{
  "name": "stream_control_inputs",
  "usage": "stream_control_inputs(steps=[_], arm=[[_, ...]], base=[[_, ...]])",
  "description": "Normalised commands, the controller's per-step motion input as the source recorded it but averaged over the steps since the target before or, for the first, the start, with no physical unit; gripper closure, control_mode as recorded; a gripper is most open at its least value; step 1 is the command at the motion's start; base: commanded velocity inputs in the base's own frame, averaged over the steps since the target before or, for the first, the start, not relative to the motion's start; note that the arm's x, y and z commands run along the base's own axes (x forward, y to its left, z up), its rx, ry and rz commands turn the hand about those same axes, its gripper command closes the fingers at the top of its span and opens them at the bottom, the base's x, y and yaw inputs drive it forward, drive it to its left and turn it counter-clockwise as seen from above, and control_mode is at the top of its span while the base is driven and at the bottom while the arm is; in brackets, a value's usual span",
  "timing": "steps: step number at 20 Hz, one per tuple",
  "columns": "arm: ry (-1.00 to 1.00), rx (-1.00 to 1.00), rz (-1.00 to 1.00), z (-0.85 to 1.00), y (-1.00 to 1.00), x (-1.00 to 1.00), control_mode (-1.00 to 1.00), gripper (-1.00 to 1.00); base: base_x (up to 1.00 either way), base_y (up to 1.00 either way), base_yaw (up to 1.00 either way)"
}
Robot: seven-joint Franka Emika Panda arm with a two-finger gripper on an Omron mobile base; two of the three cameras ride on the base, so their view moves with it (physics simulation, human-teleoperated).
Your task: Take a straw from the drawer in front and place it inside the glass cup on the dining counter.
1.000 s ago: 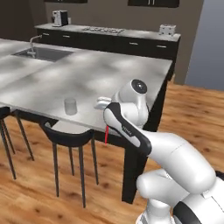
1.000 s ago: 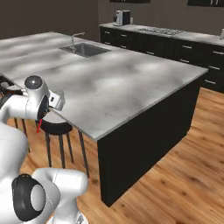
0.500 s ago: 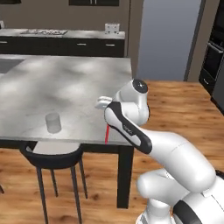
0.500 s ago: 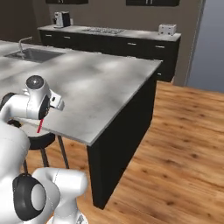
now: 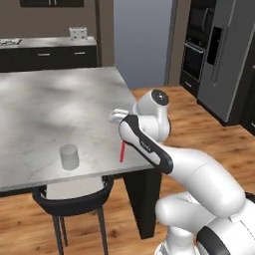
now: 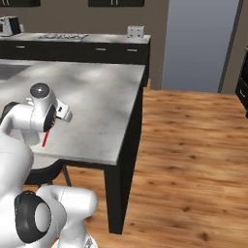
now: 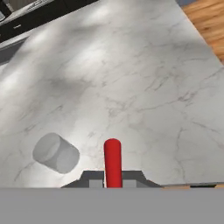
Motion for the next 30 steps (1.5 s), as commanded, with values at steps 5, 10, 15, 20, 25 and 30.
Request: stream_control_inputs(steps=[5,10,15,20,25,30], arm=[[0.0,0.0,0.0,0.0,0.0,0.0,1.0,1.0],[0.0,0.0,0.0,0.0,0.0,0.0,1.0,1.0],[-0.02,-0.01,0.0,0.02,0.07,0.0,-1.0,1.0],[-0.14,0.0,0.04,0.18,0.03,0.1,-1.0,1.0],[-0.14,-0.01,0.1,0.19,0.0,0.12,-1.0,1.0],[-0.06,0.0,0.24,-0.05,0.12,0.57,-1.0,1.0]], base=[[-0.15,0.77,-0.42],[-0.06,0.74,-0.24],[-0.01,0.5,-0.02],[0.0,0.0,0.0],[0.0,0.0,0.0],[0.0,0.0,0.0]])
